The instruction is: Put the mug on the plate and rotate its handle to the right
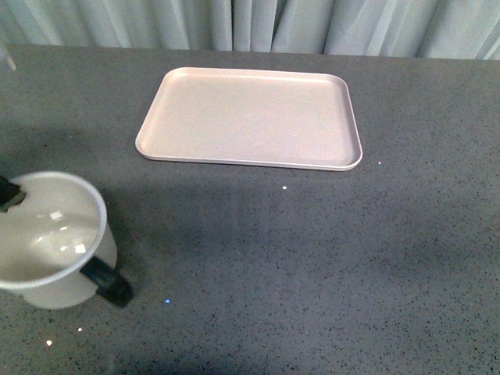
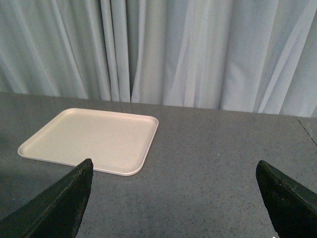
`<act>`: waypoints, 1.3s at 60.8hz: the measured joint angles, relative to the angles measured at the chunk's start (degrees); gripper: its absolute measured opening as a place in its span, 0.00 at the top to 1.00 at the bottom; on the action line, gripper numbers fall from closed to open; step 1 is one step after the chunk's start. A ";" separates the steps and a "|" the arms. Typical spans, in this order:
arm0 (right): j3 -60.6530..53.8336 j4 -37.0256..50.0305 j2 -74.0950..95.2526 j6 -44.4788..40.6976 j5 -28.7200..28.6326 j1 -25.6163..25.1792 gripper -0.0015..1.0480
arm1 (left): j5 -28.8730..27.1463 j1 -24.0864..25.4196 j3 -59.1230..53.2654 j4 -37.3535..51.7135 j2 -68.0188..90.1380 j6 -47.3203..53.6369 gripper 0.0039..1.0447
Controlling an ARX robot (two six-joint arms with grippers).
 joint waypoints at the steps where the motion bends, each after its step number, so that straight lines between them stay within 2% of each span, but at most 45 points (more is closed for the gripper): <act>1: 0.00 0.00 0.00 0.00 0.00 0.00 0.09 | 0.00 -0.39 0.90 -0.33 0.02 -0.24 0.98; 15: 0.00 0.00 0.00 0.00 0.00 0.00 0.09 | 0.15 -6.27 16.13 -2.71 7.45 -5.01 0.98; 37: 0.00 0.00 0.00 0.00 0.00 0.00 0.09 | 0.07 -15.91 42.49 -6.93 28.68 -8.46 0.98; 53: 0.00 0.00 0.00 0.00 0.00 0.00 0.09 | 1.66 -18.10 55.17 -10.54 39.36 -9.84 0.98; 79: 0.00 0.00 0.00 0.00 0.00 0.00 0.09 | 2.97 -17.09 70.20 -16.46 50.25 -11.82 0.98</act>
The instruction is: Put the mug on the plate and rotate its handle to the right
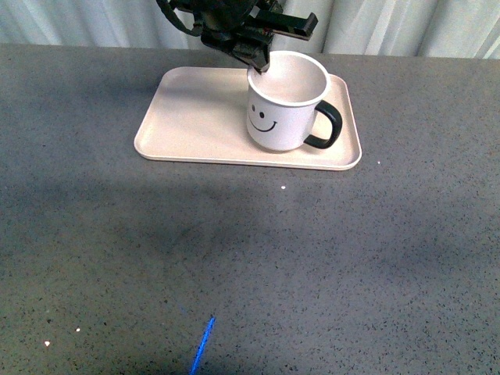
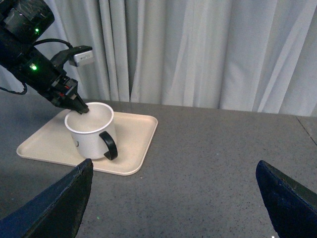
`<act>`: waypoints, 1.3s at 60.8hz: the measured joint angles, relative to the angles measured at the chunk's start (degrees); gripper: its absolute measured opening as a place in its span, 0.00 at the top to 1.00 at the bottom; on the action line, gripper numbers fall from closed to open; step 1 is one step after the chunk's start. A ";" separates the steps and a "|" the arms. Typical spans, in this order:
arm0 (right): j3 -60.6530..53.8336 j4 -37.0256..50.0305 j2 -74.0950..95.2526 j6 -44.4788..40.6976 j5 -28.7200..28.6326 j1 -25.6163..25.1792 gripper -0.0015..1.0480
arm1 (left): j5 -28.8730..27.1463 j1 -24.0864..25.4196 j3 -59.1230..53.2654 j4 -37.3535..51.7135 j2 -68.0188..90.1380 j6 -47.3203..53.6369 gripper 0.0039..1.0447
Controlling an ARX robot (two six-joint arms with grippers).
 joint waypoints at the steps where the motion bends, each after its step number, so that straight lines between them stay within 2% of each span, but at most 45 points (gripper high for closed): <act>1: 0.00 0.00 0.00 0.00 0.00 0.00 0.09 | 0.00 0.02 0.24 -0.13 0.22 0.02 0.98; 23: 0.00 0.00 0.00 0.00 0.00 0.00 0.09 | 1.40 0.55 4.02 -1.57 4.44 -1.57 0.97; 29: 0.00 0.00 0.00 0.00 0.00 0.00 0.09 | 2.67 0.52 3.72 -0.46 4.39 -1.79 0.76; 40: 0.00 0.00 0.00 0.00 0.00 0.00 0.09 | 3.45 0.83 -1.31 3.06 0.90 -1.77 0.49; 48: 0.00 0.00 0.00 0.00 0.00 0.00 0.09 | 4.81 3.23 -12.74 12.68 -9.79 -3.74 0.20; 51: 0.00 0.00 0.00 0.00 0.00 0.00 0.09 | 5.40 4.15 -16.37 16.02 -13.33 -5.16 0.13; 52: 0.00 0.00 0.00 0.00 0.00 0.00 0.09 | 3.13 4.31 -19.04 19.67 -15.43 -5.66 0.12; 57: 0.00 0.00 0.00 0.00 -0.02 0.00 0.09 | -21.73 6.01 -40.61 53.96 -28.76 -7.93 0.31; 61: 0.00 0.00 0.00 0.00 0.00 0.00 0.09 | -27.78 7.67 -51.69 67.45 -35.67 -8.61 0.41; 64: 0.00 0.00 0.00 0.00 0.02 0.00 0.09 | -28.26 9.03 -57.92 74.09 -39.41 -9.05 0.48; 67: 0.00 0.00 0.00 0.00 0.02 0.00 0.09 | -27.34 10.91 -67.76 81.20 -44.57 -9.31 0.62; 70: 0.00 0.00 0.00 0.00 -0.04 0.00 0.09 | -25.81 11.89 -74.51 83.10 -46.88 -9.44 0.74; 79: 0.00 0.00 0.00 0.00 0.02 0.00 0.09 | -23.52 13.97 -83.93 85.00 -51.47 -9.49 0.98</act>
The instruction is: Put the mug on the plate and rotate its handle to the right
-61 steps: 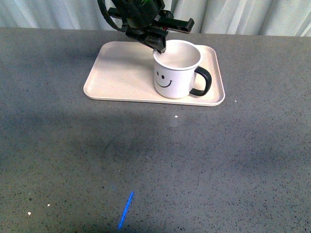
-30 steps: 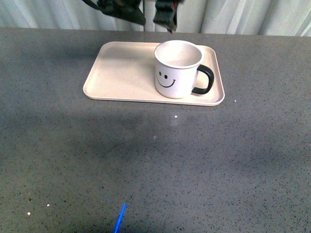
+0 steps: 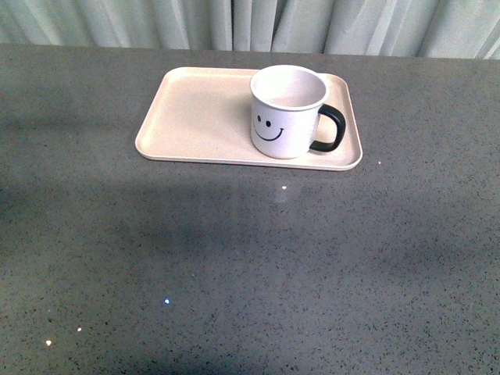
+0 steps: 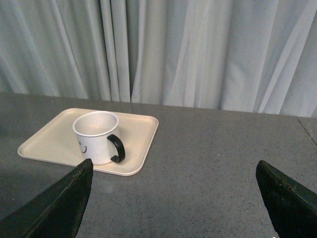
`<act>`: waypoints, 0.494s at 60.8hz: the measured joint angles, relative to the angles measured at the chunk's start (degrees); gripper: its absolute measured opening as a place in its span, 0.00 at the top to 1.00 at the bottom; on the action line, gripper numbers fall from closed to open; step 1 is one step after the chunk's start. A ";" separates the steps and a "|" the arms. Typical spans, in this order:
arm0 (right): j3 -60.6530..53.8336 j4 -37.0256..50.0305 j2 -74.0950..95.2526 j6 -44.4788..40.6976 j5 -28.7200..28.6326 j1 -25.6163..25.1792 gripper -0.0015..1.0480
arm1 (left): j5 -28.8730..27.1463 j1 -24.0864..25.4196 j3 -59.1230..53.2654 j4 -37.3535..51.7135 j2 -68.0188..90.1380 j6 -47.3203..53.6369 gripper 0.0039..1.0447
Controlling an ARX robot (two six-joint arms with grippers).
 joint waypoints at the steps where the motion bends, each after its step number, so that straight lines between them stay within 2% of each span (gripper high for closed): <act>1: 0.00 0.00 0.00 0.00 0.00 0.00 0.09 | 0.39 0.24 -1.01 0.26 -0.98 -0.22 0.99; 30: 0.00 0.00 0.00 0.00 -0.02 0.00 0.09 | 5.55 5.40 -17.59 -1.14 -19.80 -0.17 0.99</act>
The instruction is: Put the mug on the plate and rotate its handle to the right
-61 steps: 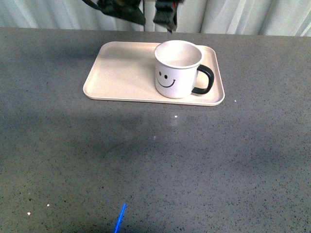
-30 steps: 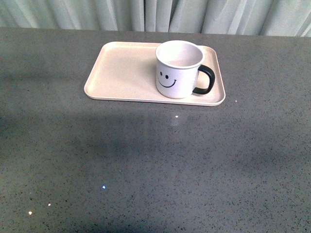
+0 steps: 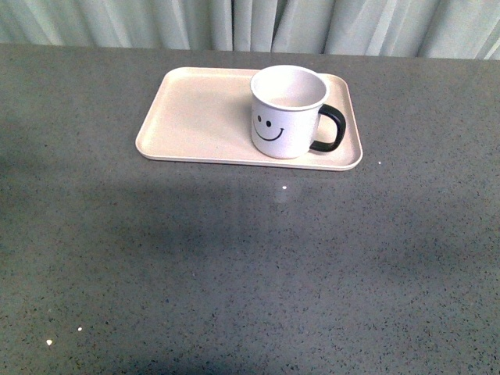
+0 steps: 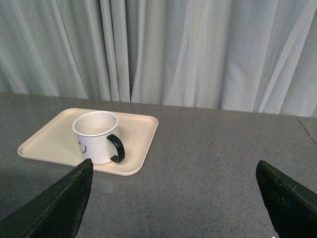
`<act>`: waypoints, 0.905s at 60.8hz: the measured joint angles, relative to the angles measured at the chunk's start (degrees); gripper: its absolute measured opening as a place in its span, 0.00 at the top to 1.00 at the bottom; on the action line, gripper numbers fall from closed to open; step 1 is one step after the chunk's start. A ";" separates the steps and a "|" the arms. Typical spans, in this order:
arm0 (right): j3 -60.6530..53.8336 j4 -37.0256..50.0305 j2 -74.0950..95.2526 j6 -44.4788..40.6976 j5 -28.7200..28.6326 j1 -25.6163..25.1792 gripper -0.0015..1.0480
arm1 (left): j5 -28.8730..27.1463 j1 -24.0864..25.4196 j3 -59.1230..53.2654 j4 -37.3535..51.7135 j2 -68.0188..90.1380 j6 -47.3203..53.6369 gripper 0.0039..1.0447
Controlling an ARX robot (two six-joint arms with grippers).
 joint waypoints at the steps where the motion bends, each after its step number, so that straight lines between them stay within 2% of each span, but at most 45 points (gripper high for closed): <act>1: 0.00 0.00 0.00 0.00 0.00 0.00 0.09 | 0.04 0.15 -0.44 -0.33 -0.74 0.00 0.99; 10: 0.00 0.00 0.00 0.00 0.00 0.00 0.09 | 4.00 3.87 -3.37 -3.28 -6.32 -0.02 0.99; 14: 0.00 0.00 0.00 0.00 0.02 0.00 0.09 | 4.02 4.68 -5.33 -0.61 -6.71 -0.02 0.99; 55: 0.00 0.00 0.00 0.00 0.00 0.00 0.09 | 4.44 4.72 -9.44 -23.12 -33.22 0.00 0.99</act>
